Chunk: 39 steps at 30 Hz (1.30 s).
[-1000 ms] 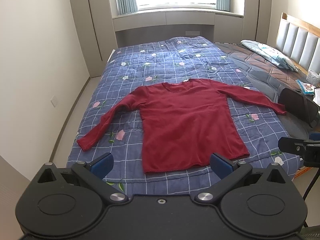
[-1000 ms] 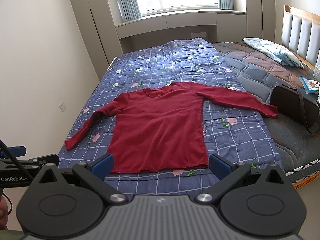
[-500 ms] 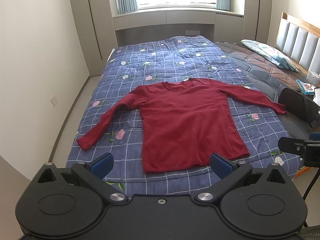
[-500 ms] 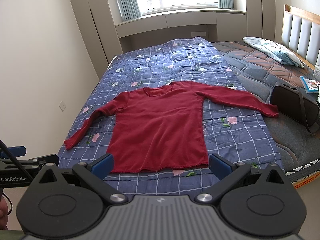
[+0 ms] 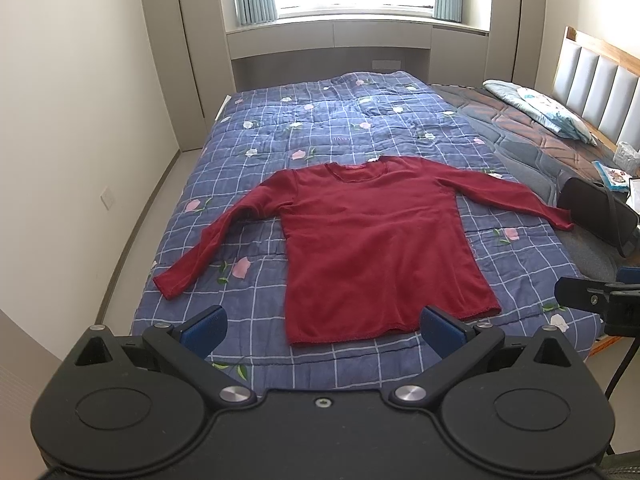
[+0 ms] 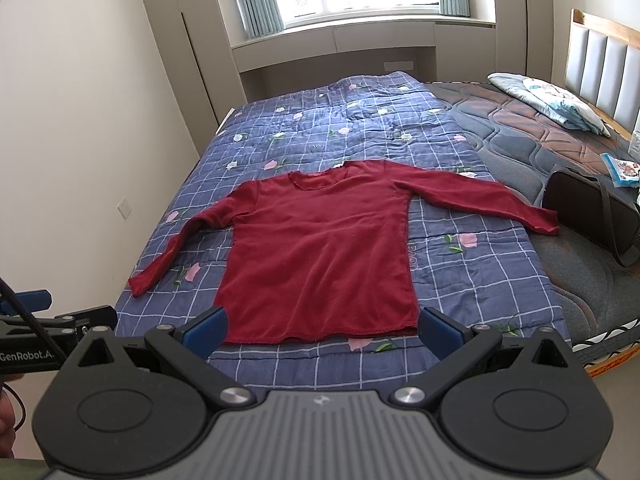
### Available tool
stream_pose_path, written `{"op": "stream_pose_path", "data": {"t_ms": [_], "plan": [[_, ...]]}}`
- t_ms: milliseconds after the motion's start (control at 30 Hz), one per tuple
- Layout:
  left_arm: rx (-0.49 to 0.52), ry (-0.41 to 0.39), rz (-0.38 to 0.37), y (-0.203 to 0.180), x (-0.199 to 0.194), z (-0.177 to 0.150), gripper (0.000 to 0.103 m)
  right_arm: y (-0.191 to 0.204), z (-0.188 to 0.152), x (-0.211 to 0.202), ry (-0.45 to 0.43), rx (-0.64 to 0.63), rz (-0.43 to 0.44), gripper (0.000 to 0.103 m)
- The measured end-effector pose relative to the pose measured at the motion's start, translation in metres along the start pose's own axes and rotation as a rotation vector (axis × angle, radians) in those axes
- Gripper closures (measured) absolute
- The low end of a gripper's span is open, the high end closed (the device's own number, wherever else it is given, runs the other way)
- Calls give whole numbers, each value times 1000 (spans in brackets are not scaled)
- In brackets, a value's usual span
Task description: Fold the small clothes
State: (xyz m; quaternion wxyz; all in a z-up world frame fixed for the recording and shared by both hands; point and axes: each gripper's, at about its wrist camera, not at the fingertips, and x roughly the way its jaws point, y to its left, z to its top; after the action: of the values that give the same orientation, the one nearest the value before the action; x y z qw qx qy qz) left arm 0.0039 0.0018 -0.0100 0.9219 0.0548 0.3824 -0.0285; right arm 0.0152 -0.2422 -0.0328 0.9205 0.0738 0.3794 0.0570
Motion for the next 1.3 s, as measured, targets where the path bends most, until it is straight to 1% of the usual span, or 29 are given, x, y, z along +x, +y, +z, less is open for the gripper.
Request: {"op": "stream_pose_path", "data": {"t_ms": [167,333,500,733,800,967,1100,1200,1300], "plan": [[-2,-8,-4,0,-1,-2,1,3,-2,-3,-14,-14,28,0],[-26,-11,-18,7,-7,-4,1,9,-3,-5,-7,-33,27,0],[-46,-1,-34,11,-8,-6,1,16,0,-5,2,-53,4,0],[-53,4,-40,18,-10,-2,1,30,20,-9,-10,-90,-57,0],[-44,-2,-31,19,-12,2,1,32,29,-13,-17,-83,-50,0],[-15,-24,-19,17,-21,16,1,35,51,-18,16,-61,-65,0],[-10,3,-37,19,-22,33,1,32,63,-17,73,6,-70,0],[-6,18,-57,21,-20,44,1,29,67,-16,82,20,-86,0],[22,25,-54,18,-16,52,1,24,68,-12,100,39,-105,0]]}}
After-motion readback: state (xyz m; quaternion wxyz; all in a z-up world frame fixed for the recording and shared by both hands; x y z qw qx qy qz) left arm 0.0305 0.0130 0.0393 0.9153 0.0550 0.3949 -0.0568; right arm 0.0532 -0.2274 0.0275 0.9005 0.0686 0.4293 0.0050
